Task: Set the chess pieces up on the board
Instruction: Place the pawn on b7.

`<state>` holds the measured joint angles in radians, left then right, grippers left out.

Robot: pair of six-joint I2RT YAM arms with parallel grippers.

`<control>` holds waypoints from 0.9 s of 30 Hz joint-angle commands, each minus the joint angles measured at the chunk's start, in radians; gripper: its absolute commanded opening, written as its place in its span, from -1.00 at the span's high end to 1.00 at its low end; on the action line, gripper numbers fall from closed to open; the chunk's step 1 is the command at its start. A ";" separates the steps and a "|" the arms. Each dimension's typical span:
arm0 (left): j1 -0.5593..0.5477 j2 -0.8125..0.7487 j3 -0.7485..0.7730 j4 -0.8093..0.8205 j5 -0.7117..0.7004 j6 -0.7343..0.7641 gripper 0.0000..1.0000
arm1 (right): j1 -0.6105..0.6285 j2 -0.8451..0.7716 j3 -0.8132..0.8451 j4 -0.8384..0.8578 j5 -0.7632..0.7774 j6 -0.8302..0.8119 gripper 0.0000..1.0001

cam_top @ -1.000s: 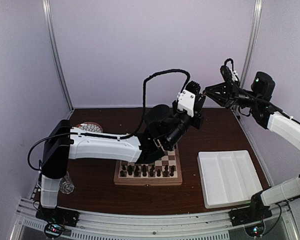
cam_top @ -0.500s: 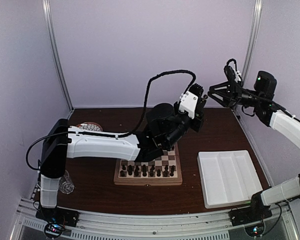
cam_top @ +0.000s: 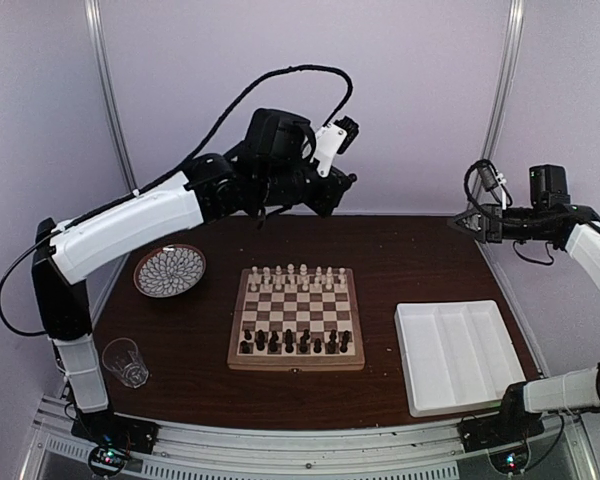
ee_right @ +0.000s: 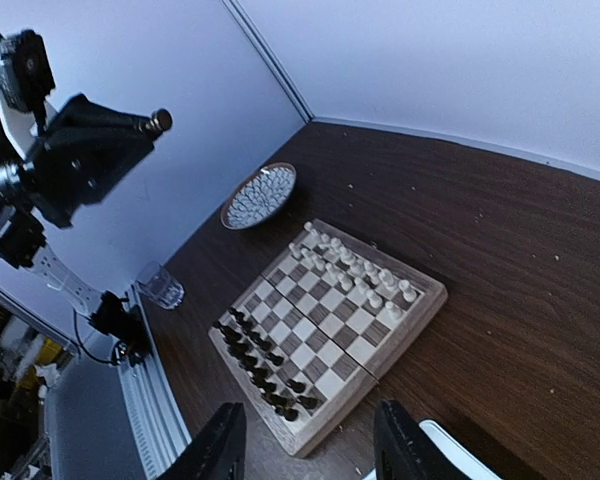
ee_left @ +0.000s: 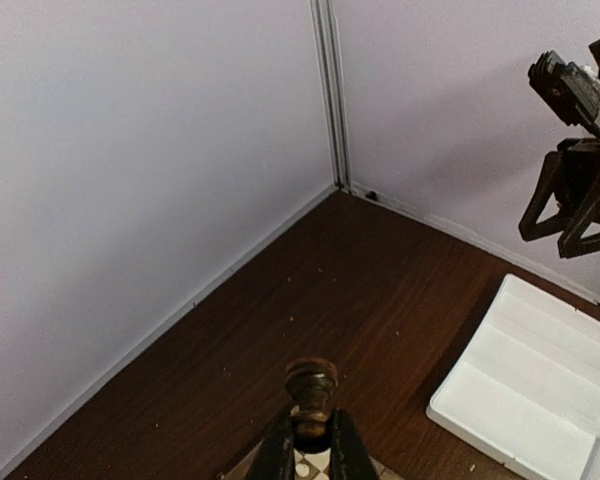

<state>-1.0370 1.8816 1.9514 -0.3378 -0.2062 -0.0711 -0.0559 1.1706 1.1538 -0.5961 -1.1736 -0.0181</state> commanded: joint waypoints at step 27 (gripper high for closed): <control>0.084 0.441 0.340 -1.052 0.470 -0.189 1.00 | -0.001 -0.031 -0.149 -0.162 0.091 -0.366 0.04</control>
<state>-0.9516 2.2959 2.2837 -1.3384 0.2245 -0.2440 -0.0559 1.1385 1.0126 -0.7456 -1.0592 -0.3641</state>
